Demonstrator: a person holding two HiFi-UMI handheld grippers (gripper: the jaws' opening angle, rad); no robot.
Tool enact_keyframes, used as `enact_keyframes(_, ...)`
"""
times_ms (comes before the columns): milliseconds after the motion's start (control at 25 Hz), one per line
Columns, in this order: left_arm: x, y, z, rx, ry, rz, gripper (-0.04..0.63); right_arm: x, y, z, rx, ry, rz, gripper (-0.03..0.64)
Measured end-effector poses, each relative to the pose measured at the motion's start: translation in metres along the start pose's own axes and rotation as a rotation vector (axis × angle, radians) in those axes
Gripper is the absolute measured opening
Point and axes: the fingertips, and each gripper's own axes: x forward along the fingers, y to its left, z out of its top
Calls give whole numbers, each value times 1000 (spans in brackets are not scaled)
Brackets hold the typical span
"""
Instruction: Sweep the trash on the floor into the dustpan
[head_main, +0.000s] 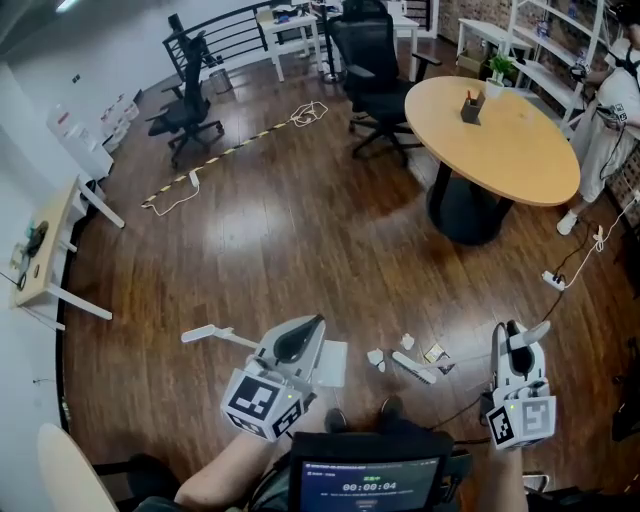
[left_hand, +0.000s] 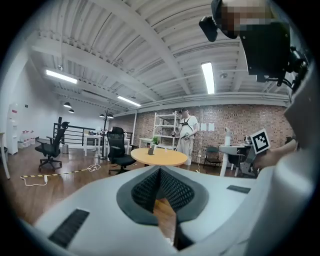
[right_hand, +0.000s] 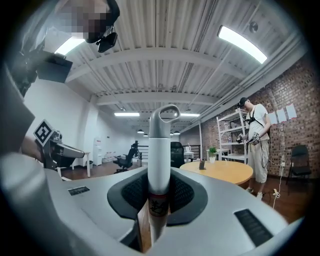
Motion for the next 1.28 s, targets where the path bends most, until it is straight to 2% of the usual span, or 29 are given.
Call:
enact_keyframes(160,27,-4,7,-5,-11,2,23,19,-18,-5,-20,16,3,89)
enact_keyframes(320,42,-8,-3,-18,-9,7,23,24,-27,-16,-31,29,14,87)
enact_keyframes(480,54,-17,-13,-39,-37,-33,23,29,-35,-41,-30,49,-2,87)
enact_keyframes(680,77,-23,-53,-26,42,7,23,33,-68,-104,12,111,-58,87)
enact_keyframes(840,94,-20,-90,-41,72,46,23,50,-95,-164,20,165,-82,87)
enact_keyframes(960,102,-11,-117,-42,96,35,23,64,-107,-200,31,195,-145,87)
enact_keyframes(1120,92,15,-143,-45,131,4,23,77,-96,-236,20,251,-230,87)
enact_keyframes(1280,72,55,-163,-25,141,-18,23,87,-59,-271,11,316,-284,87)
